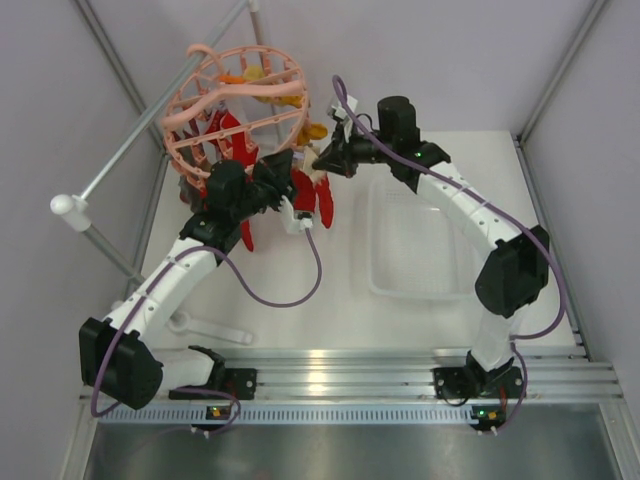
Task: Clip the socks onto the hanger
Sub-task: Clamp the sock onto the hanger.
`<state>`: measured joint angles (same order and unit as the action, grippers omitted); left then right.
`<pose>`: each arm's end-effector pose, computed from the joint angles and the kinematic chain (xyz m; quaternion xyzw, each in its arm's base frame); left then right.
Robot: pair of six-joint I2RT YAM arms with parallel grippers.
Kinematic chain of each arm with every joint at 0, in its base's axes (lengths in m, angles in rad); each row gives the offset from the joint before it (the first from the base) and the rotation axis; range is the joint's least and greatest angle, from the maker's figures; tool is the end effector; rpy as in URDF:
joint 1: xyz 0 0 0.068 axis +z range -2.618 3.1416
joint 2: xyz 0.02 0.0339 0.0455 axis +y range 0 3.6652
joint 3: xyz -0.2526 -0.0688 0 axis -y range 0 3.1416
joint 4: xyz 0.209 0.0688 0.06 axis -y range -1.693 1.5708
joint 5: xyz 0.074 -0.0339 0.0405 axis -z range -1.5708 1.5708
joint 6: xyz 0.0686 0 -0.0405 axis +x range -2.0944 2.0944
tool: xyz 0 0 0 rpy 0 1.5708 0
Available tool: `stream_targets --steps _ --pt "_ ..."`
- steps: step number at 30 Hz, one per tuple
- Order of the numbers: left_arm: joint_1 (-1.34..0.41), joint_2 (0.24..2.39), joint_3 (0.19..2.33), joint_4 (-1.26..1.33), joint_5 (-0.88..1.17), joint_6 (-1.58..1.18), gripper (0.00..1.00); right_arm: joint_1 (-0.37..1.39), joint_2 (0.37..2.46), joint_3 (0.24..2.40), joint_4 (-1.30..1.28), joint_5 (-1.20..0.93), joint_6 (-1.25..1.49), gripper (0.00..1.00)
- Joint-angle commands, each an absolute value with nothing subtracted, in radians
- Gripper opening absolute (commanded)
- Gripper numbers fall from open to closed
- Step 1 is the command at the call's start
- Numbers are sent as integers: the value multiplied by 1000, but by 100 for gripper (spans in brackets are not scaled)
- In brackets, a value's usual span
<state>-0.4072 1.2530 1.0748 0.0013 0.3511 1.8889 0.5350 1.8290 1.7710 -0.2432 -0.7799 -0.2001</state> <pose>0.2603 -0.1380 0.3511 0.7345 0.2075 0.3277 0.5567 0.3314 0.2525 0.3691 -0.4780 0.6140 0.3932 0.4898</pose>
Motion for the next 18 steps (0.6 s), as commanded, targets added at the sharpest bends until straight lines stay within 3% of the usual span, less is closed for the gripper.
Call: stream_targets --steps 1,2,5,9,15,18 --pt "-407 1270 1058 34 394 1882 17 555 1827 1835 -187 -804 -196 0" --pt "-407 1270 1058 34 390 1882 31 555 1827 1833 -190 -802 -201 0" --pt "-407 1267 1051 55 388 1879 48 555 1825 1830 -199 -798 -212 0" --pt "-407 1255 1045 64 380 1861 59 555 1827 1828 -196 -787 -216 0" --pt "-407 1200 985 124 382 1796 91 552 1836 1832 -195 -772 -221 0" --pt "-407 1143 959 120 411 1708 97 546 1835 1825 -190 -761 -222 0"
